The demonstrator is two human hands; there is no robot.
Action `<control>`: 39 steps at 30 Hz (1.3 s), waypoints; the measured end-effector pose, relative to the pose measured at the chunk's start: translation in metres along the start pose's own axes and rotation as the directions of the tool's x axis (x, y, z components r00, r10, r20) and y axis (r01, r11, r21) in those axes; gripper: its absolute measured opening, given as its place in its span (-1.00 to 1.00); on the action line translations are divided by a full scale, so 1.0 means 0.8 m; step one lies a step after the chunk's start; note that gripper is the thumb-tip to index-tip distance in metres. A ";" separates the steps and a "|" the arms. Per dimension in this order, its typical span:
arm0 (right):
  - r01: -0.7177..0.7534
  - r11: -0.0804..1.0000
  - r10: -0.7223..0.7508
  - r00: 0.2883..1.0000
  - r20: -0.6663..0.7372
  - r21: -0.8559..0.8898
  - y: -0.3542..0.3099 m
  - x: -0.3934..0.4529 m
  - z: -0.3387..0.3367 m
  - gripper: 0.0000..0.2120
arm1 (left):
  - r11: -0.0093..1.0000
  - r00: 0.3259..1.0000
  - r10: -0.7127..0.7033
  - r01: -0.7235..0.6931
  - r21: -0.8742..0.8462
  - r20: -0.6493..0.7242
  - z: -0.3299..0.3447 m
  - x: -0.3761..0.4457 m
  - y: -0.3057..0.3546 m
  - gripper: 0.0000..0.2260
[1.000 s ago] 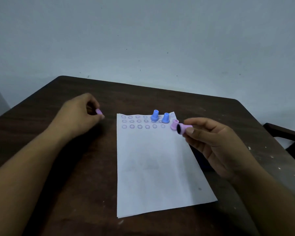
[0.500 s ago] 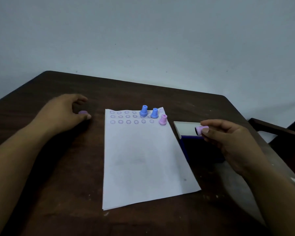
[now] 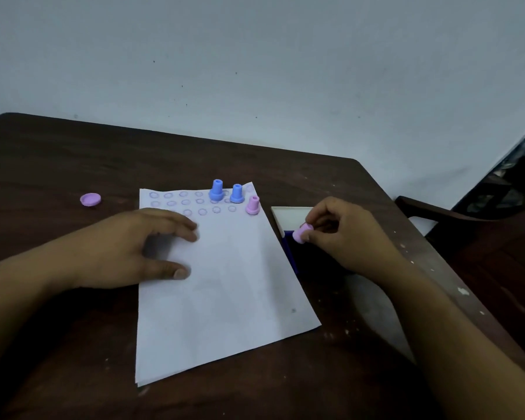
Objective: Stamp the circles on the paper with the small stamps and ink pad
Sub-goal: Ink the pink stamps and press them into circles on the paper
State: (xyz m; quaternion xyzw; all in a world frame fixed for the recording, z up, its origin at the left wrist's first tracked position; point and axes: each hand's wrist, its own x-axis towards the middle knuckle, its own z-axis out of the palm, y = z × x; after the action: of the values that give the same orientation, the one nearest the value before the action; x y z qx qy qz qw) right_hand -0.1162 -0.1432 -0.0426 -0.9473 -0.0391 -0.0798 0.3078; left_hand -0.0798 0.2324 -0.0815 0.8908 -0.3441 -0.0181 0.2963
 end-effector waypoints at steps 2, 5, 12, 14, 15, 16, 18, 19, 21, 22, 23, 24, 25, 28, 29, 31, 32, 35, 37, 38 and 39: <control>0.030 0.999 -0.030 1.000 0.002 -0.029 -0.002 0.000 0.004 -0.78 | 1.000 1.000 0.006 -0.006 0.002 0.009 0.000 0.001 -0.003 -0.42; 0.079 0.995 -0.079 0.997 0.005 -0.061 -0.006 -0.001 0.007 -0.81 | 1.000 1.000 0.010 -0.010 0.000 0.012 0.000 0.003 -0.005 -0.37; 0.102 0.990 -0.100 0.995 0.026 -0.101 -0.009 -0.004 0.003 -0.84 | 1.000 1.000 -0.003 0.003 -0.005 0.017 -0.001 0.002 0.001 -0.49; 0.106 0.988 -0.103 0.994 0.031 -0.116 -0.009 -0.005 0.002 -0.85 | 1.000 0.999 -0.015 0.015 -0.004 0.028 -0.002 0.002 0.003 -0.48; 0.103 0.987 -0.100 0.994 0.030 -0.122 -0.009 -0.005 0.002 -0.85 | 1.000 0.999 -0.022 0.022 -0.005 0.034 -0.002 0.002 0.003 -0.48; 0.099 0.987 -0.096 0.995 0.029 -0.126 -0.008 -0.005 0.002 -0.85 | 1.000 0.999 -0.031 0.031 -0.006 0.038 -0.003 0.002 0.003 -0.46; 0.095 0.987 -0.093 0.995 0.024 -0.131 -0.008 -0.006 0.003 -0.86 | 0.998 0.998 -0.055 0.056 -0.012 0.036 -0.004 0.002 0.001 -0.40; 0.097 0.986 -0.096 0.995 0.016 -0.135 -0.008 -0.007 0.004 -0.87 | 0.997 0.997 -0.073 0.074 -0.016 0.036 -0.006 0.002 -0.001 -0.36; 0.094 0.986 -0.095 0.995 -0.003 -0.139 -0.008 -0.009 0.007 -0.87 | 0.993 0.992 -0.118 0.119 -0.019 0.038 -0.013 0.000 -0.005 -0.31; 0.084 0.987 -0.086 0.996 -0.008 -0.137 -0.008 -0.011 0.008 -0.88 | 0.989 0.989 -0.147 0.148 -0.027 0.035 -0.017 -0.002 -0.007 -0.27; 0.074 0.988 -0.076 0.997 -0.011 -0.132 -0.008 -0.012 0.008 -0.88 | 0.983 0.983 -0.179 0.180 -0.039 0.032 -0.023 -0.005 -0.009 -0.23; 0.065 0.989 -0.067 0.998 -0.012 -0.129 -0.008 -0.013 0.009 -0.88 | 0.976 0.977 -0.213 0.214 -0.045 0.034 -0.029 -0.008 -0.011 -0.18; 0.057 0.990 -0.059 0.998 -0.010 -0.129 -0.008 -0.013 0.009 -0.88 | 0.968 0.968 -0.246 0.248 -0.039 0.044 -0.034 -0.011 -0.013 -0.12; 0.044 0.991 -0.045 0.999 -0.004 -0.128 -0.011 -0.013 0.009 -0.88 | 0.933 0.927 -0.358 0.359 0.013 0.108 -0.046 -0.020 -0.017 0.08; 0.041 0.991 -0.041 0.999 0.003 -0.131 -0.012 -0.011 0.009 -0.88 | 0.922 0.914 -0.386 0.386 0.024 0.128 -0.047 -0.020 -0.018 0.12; 0.033 0.989 -0.031 0.999 0.019 -0.146 -0.013 -0.010 0.007 -0.88 | 0.916 0.905 -0.402 0.399 0.049 0.137 -0.045 -0.019 -0.017 0.10; 0.030 0.988 -0.026 0.999 0.026 -0.154 -0.014 -0.009 0.007 -0.88 | 0.915 0.905 -0.403 0.398 0.064 0.133 -0.044 -0.018 -0.016 0.07; 0.024 0.987 -0.019 0.999 0.033 -0.156 -0.015 -0.008 0.008 -0.87 | 0.910 0.901 -0.414 0.404 0.092 0.131 -0.043 -0.017 -0.012 0.05; 0.023 0.988 -0.018 0.999 0.032 -0.151 -0.015 -0.009 0.010 -0.86 | 0.909 0.900 -0.415 0.403 0.107 0.136 -0.044 -0.017 -0.009 0.07; 0.025 0.988 -0.020 0.999 0.036 -0.151 -0.015 -0.010 0.010 -0.85 | 0.907 0.898 -0.418 0.405 0.113 0.139 -0.045 -0.017 -0.007 0.07; 0.029 0.988 -0.024 0.999 0.037 -0.151 -0.014 -0.011 0.011 -0.85 | 0.907 0.897 -0.419 0.405 0.120 0.140 -0.046 -0.018 -0.006 0.07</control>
State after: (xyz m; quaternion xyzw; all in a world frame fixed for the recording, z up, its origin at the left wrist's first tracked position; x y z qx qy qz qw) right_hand -0.1249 -0.1290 -0.0444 -0.9686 -0.0511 -0.0698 0.2331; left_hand -0.0792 0.2627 -0.0561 0.9511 -0.1712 -0.1377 0.2171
